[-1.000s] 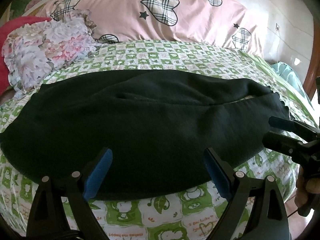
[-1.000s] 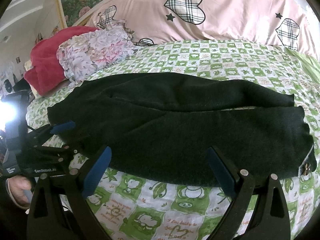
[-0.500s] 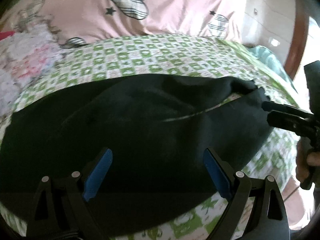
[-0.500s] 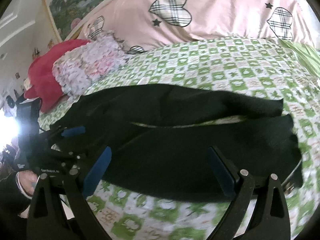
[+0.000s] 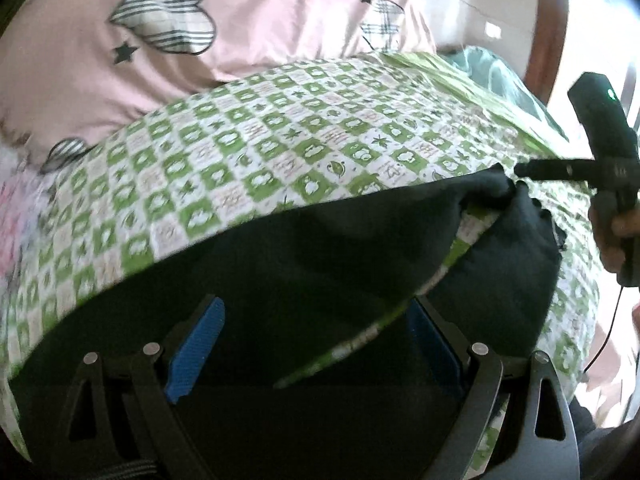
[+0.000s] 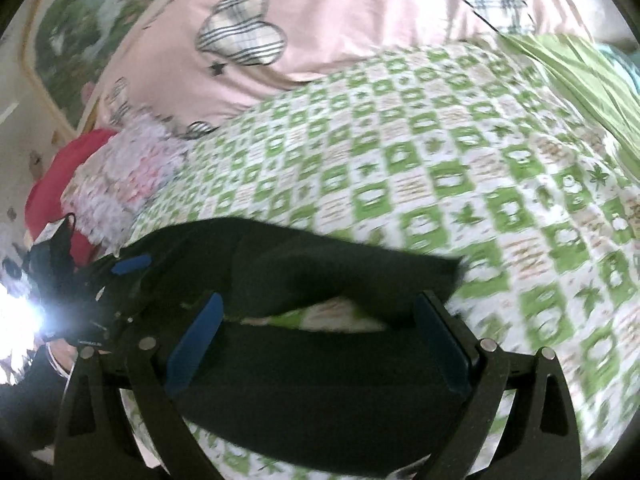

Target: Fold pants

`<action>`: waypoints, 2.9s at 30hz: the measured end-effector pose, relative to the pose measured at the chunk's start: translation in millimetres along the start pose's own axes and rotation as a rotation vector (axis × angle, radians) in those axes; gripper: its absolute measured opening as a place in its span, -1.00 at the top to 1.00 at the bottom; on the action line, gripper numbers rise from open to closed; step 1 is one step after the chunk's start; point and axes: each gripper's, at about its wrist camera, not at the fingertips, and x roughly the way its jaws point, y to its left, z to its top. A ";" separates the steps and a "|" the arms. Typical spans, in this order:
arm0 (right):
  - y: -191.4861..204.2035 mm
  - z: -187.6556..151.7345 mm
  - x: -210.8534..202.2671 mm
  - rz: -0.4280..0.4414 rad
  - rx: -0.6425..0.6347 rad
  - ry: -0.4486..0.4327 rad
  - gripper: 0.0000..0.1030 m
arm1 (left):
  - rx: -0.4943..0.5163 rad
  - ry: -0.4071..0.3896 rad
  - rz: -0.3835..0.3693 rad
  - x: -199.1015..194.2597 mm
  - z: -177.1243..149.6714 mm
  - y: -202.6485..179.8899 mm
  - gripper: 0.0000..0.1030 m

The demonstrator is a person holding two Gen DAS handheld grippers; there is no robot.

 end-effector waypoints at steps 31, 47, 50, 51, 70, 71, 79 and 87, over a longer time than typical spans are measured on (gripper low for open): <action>-52.7 39.4 46.6 0.020 -0.010 0.268 0.83 | 0.237 0.404 -0.341 152.6 83.2 29.7 -0.09; -4.4 54.8 10.7 -0.032 -0.251 0.098 0.87 | 0.099 0.170 -0.296 24.8 36.2 0.5 0.89; 7.2 48.4 1.1 -0.025 -0.317 0.077 0.87 | 0.044 0.141 -0.301 6.3 22.4 0.2 0.89; 9.0 46.0 -1.3 -0.023 -0.331 0.076 0.87 | 0.022 0.130 -0.301 0.4 15.8 -1.4 0.89; -11.1 -48.0 -27.4 -0.062 -0.446 0.196 0.87 | -0.075 0.129 -0.370 -12.6 -58.9 -55.2 0.89; -11.2 -50.0 -27.7 -0.067 -0.450 0.201 0.87 | -0.078 0.132 -0.374 -11.3 -61.4 -57.7 0.89; -11.7 -56.4 -23.1 -0.106 -0.494 0.239 0.88 | -0.110 0.143 -0.374 -2.2 -70.2 -63.0 0.88; -12.3 -67.5 -23.8 -0.112 -0.477 0.277 0.61 | -0.179 0.163 -0.368 4.8 -83.3 -63.5 0.63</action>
